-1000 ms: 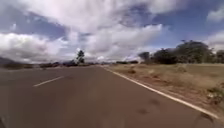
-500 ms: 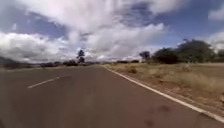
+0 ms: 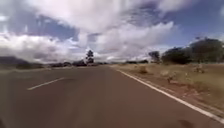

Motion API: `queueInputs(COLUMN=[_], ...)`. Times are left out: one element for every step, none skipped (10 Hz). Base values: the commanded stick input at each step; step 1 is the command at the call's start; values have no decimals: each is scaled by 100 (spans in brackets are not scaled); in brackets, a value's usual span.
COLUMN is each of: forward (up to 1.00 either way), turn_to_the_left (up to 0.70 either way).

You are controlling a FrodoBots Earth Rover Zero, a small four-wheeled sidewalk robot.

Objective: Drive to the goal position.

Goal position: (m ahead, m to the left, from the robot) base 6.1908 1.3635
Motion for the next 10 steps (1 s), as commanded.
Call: queueInputs(forward=[70, 70, 70, 70, 70, 70, 70, 70, 70, 70], turn_to_the_left=[0, 0, 0, 0, 0, 0, 0, 0, 0, 0])
